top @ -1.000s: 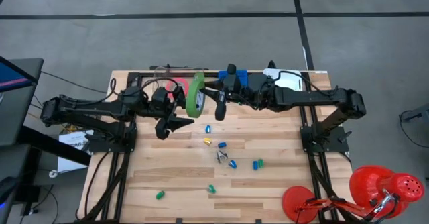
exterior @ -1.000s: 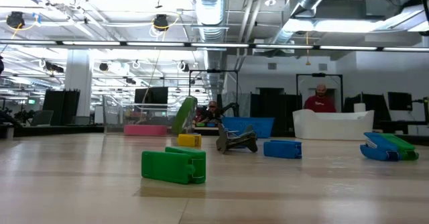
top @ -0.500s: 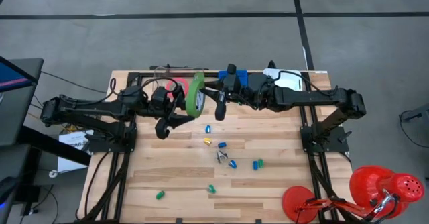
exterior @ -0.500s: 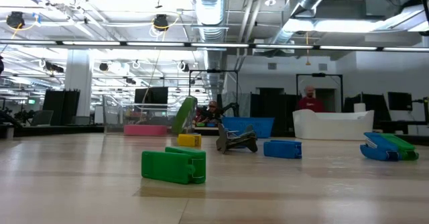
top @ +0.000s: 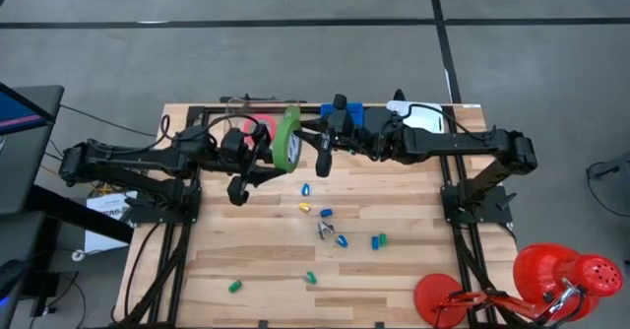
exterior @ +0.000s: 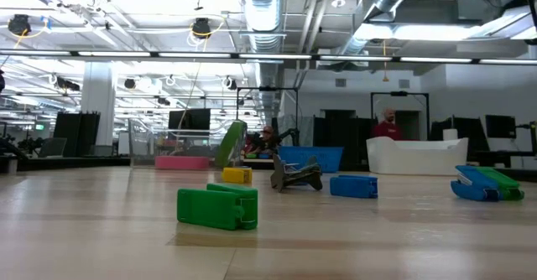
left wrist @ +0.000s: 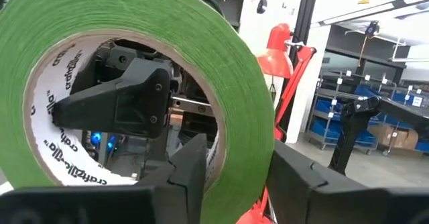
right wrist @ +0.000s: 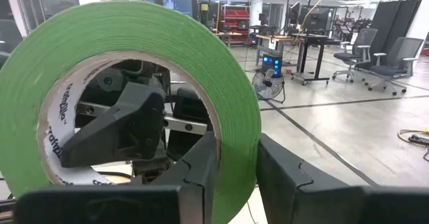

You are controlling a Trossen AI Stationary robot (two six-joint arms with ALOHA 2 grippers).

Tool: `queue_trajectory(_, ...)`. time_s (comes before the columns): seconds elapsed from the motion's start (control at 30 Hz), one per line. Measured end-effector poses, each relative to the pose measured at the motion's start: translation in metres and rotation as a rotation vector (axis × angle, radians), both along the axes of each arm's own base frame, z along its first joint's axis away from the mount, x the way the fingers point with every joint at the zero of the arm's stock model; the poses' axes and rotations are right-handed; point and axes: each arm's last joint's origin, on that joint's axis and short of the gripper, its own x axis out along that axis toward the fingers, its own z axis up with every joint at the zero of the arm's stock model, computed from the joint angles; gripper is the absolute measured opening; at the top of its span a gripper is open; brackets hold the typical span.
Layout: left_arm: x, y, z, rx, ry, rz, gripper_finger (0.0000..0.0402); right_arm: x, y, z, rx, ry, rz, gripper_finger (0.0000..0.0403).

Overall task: Pick and place Stapler, Stapler remover, tape
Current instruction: Put the green tape into the transparent bin

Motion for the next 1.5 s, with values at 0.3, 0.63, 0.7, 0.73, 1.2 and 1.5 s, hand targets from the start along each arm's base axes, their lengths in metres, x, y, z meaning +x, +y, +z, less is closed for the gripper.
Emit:
queue_trajectory(0.3, 0.000, 0.000, 0.001, -0.003, -0.003, -0.002, 0.0107, 0.000, 0.000, 0.000, 0.020, -0.006, -0.001, 0.0106)
queue_trajectory(0.63, 0.000, 0.000, -0.001, -0.016, 0.012, -0.002, 0.0083, -0.007, 0.000, 0.010, 0.043, -0.047, 0.001, 0.0214)
queue_trajectory(0.7, 0.000, 0.000, -0.001, -0.013, 0.011, -0.001, 0.0080, -0.013, 0.000, 0.015, 0.043, -0.056, 0.001, 0.0227)
queue_trajectory(0.73, 0.000, 0.000, -0.001, -0.013, 0.010, 0.001, 0.0079, -0.015, 0.001, 0.019, 0.044, -0.077, 0.003, 0.0232)
queue_trajectory(1.2, -0.001, 0.025, -0.001, -0.013, 0.007, 0.135, 0.0084, -0.083, 0.003, 0.063, 0.045, -0.094, 0.004, 0.0224)
queue_trajectory(1.5, -0.009, 0.064, -0.001, -0.014, 0.011, 0.308, 0.0085, -0.101, 0.003, 0.065, 0.095, -0.041, 0.001, 0.0198)
